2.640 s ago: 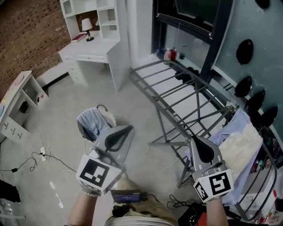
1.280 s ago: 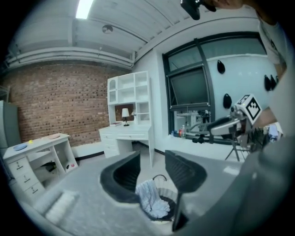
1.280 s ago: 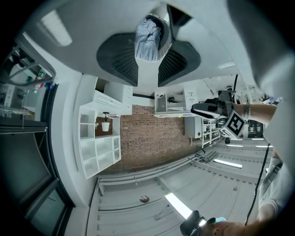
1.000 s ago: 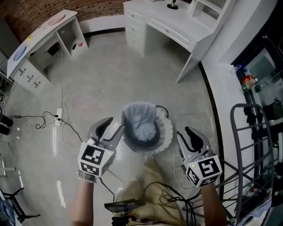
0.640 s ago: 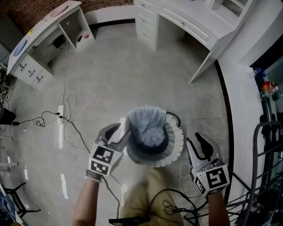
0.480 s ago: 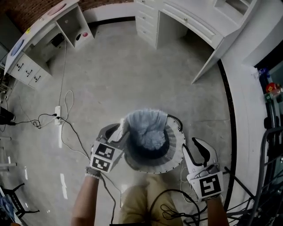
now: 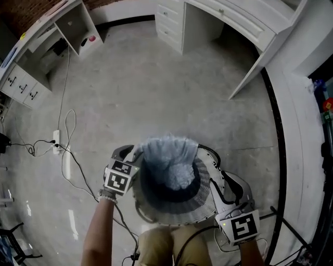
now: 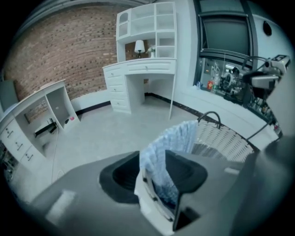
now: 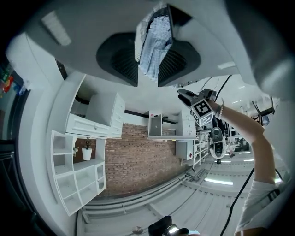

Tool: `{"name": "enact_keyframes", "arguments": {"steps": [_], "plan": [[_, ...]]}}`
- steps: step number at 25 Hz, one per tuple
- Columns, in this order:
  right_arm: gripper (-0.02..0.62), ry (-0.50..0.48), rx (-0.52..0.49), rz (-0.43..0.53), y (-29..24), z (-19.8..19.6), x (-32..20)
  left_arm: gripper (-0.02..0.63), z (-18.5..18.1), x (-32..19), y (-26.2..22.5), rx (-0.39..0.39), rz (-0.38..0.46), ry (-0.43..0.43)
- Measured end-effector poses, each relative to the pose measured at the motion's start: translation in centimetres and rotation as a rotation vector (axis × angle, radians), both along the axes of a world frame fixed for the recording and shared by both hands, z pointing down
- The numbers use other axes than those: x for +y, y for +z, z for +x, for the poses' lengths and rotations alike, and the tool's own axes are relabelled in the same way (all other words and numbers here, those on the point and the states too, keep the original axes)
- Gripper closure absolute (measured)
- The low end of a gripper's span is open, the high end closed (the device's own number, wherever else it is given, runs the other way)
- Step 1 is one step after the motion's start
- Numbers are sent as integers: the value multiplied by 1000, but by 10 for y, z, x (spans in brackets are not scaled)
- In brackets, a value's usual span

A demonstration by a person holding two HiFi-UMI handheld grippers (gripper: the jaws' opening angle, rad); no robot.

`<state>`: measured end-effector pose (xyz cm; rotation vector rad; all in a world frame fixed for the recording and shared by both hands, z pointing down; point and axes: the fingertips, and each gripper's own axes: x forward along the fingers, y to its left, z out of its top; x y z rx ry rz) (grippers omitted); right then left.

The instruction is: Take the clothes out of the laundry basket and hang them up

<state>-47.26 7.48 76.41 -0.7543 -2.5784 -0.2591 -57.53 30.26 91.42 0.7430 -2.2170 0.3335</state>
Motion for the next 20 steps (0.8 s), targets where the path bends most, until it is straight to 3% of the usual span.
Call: {"name": "enact_keyframes", "arguments": {"steps": [8,10,14,20], "plan": [[472,18,33,-2,39,0,-5,441,-27,3,67,73,-117,-10],[472,21,36,-5,41,3,-6,523,-28,5,69,73,-151,-8],[472,30,43,-10,34,8,-8,581,-25,1,39,29,-130,-7],[472,49,71,-19,-5,17,-2,588,-14,-2,-49,-36,-65,-8]]}}
